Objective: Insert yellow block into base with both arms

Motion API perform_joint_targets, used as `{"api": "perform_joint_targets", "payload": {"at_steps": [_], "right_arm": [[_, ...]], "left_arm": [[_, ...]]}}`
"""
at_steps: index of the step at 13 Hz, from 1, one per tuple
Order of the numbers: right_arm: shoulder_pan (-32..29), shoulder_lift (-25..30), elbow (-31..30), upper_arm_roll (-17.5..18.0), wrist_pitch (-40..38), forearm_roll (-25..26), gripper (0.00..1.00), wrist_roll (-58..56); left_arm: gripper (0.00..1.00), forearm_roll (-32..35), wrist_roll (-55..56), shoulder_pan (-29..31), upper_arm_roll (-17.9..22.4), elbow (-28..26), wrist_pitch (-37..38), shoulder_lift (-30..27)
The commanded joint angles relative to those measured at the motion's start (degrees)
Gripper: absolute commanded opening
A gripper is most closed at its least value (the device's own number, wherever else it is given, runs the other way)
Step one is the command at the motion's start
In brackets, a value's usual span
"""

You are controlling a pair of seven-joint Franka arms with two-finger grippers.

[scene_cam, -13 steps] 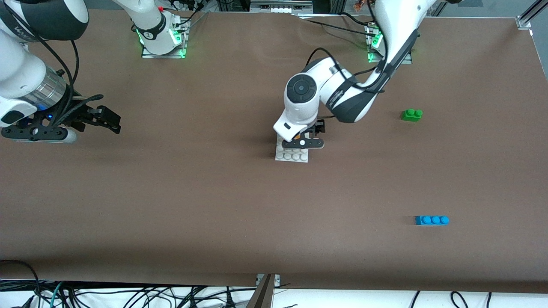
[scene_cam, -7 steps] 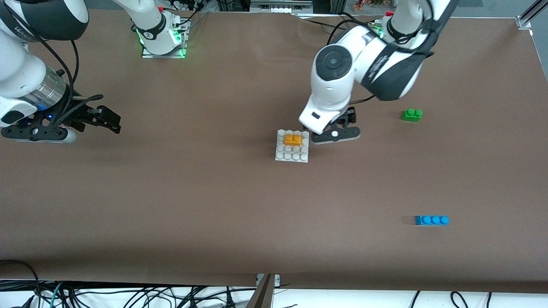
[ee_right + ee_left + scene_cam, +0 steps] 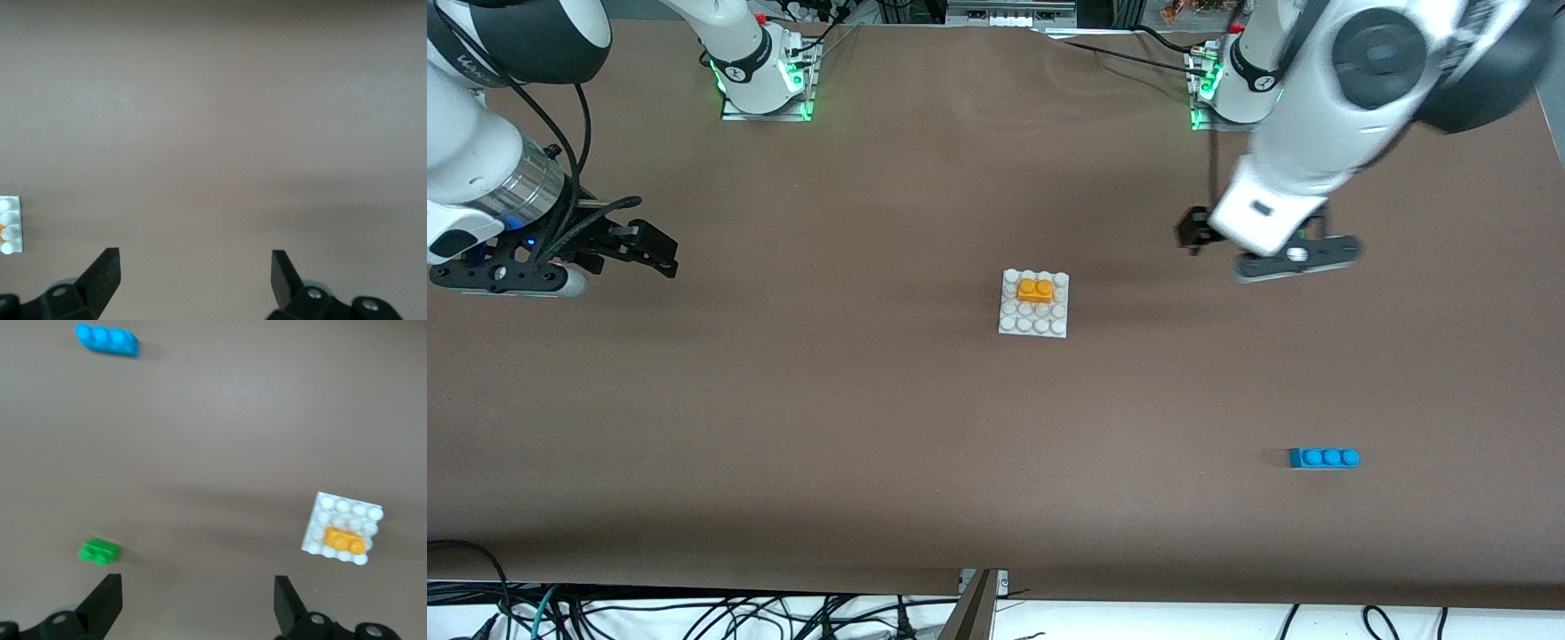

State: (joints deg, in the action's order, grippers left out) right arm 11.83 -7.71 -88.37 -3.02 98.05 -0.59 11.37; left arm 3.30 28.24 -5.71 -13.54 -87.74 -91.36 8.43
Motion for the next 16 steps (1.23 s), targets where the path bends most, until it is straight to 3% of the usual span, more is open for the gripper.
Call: {"api": "perform_joint_targets", "payload": {"at_steps": [1, 5, 8, 12, 16], "right_arm": [[0.0, 0.1, 0.7, 0.0, -0.2, 0.1, 1.00, 0.2], [0.0, 0.1, 0.7, 0.0, -0.2, 0.1, 1.00, 0.2], [0.0, 0.1, 0.7, 0.0, -0.2, 0.1, 1.00, 0.3], [0.0, 0.1, 0.7, 0.0, -0.2, 0.0, 1.00, 0.3], [-0.1, 0.1, 0.7, 0.0, -0.4, 0.1, 1.00, 0.2]], "left_arm": [[1.00, -2.2, -13.0, 5.9, 1.2, -2.5, -0.6, -2.8], [1.00, -3.9, -23.0, 7.5, 7.6, -12.1, -7.7, -9.6], [1.00, -4.4, -24.3, 6.0, 9.2, -18.1, -10.4, -14.5], [1.00, -0.2, -23.8, 1.7, 11.3, -15.9, -8.7, -13.6], [1.00, -0.5, -23.8, 1.8, 12.1, -15.0, -6.5, -13.3]]}}
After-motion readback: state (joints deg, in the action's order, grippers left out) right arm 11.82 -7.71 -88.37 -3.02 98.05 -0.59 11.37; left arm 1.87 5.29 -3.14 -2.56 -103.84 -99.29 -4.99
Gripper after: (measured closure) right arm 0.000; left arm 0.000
